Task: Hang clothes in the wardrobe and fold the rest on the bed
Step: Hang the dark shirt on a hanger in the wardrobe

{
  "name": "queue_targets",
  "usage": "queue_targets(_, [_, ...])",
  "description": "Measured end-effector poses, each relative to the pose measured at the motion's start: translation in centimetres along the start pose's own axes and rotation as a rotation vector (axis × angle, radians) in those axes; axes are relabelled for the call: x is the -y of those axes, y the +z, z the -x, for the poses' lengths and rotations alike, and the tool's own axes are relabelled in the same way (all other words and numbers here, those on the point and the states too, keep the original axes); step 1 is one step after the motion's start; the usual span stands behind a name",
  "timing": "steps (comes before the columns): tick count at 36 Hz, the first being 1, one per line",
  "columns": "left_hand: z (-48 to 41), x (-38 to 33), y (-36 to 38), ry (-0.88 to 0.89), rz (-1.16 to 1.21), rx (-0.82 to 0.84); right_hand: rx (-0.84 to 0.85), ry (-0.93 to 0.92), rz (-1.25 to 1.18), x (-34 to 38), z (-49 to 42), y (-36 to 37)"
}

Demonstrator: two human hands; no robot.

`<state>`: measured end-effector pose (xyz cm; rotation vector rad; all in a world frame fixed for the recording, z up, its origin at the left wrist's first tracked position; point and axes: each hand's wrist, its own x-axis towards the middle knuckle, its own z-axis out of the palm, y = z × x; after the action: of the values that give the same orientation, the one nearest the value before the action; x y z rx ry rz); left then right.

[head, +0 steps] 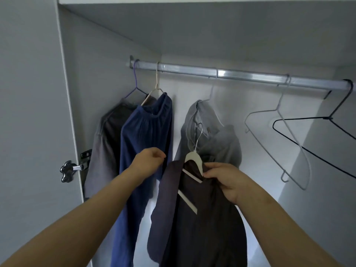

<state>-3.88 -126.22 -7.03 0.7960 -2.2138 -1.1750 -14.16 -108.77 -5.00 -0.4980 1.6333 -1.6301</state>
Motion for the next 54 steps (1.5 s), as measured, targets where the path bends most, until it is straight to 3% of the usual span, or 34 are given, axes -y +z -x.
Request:
queue_targets(6, [-4.7,-2.1,-2.3,0.133,-0.054,-0.036,-0.030,-0.127,0.019,4.6,-3.8,2.6])
queue_targets(11, [-8.8,-4.8,-4.8,0.286,-0.080,-0.121,-0.174,-0.287,0.165,9.9,-5.7,4.5])
queue_targets(18, [-13.6,-7.5,-7.2,0.469,-0.139,-0.233,-0.256,-0.462,0.080,14.7,-8.6,6.5])
queue_targets(25, [-16.9,-6.5,-7.7,0.660,-0.428,-0.453,-0.371,-0.523,0.003,16.2,-11.9,7.4])
queue_targets(27, [-17.7,-5.9,-7.7,0.671,-0.423,-0.472,-0.383,-0.522,-0.026,15.9,-12.9,7.9])
queue_targets(33, [-19.3,-4.1,-7.1,0.567,-0.342,-0.290,-0.468,-0.534,-0.007,13.7,-16.1,8.9])
queue_targets(44, [-18.6,-1.9,-6.0,0.543,-0.277,-0.158,-0.522,-0.540,-0.171,10.7,-18.5,9.9])
queue_targets(46, [-18.0,-1.5,-5.7,0.554,-0.308,-0.168,-0.509,-0.531,-0.187,10.4,-18.3,9.8])
queue_targets(52, [-15.1,-1.4,-4.7,0.675,-0.484,-0.413,-0.442,-0.497,-0.149,9.1,-16.7,9.6])
queue_targets(54, [-13.9,-2.1,-4.5,0.681,-0.465,-0.408,-0.435,-0.501,-0.118,8.6,-15.8,9.3])
